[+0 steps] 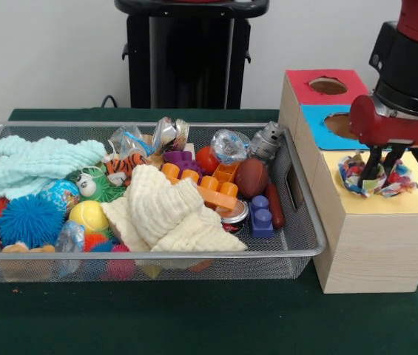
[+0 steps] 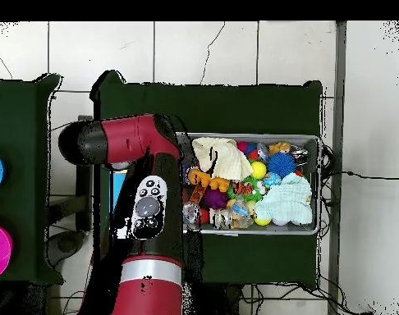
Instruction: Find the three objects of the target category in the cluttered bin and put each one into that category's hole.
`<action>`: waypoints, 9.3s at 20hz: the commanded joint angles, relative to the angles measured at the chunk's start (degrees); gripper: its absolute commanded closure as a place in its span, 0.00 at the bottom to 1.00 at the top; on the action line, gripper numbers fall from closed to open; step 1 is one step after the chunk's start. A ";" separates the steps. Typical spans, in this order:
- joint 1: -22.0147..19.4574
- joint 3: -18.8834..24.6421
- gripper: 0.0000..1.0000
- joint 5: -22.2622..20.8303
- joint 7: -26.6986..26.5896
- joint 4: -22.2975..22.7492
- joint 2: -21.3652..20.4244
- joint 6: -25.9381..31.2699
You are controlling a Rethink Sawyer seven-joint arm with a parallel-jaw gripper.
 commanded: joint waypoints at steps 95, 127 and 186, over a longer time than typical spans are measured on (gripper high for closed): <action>1.75 -0.65 0.00 10.42 11.73 4.42 11.37 -7.78; 1.03 -0.06 1.00 11.30 10.40 3.02 9.04 -5.41; -0.24 -1.51 1.00 10.27 5.65 4.62 -4.01 11.13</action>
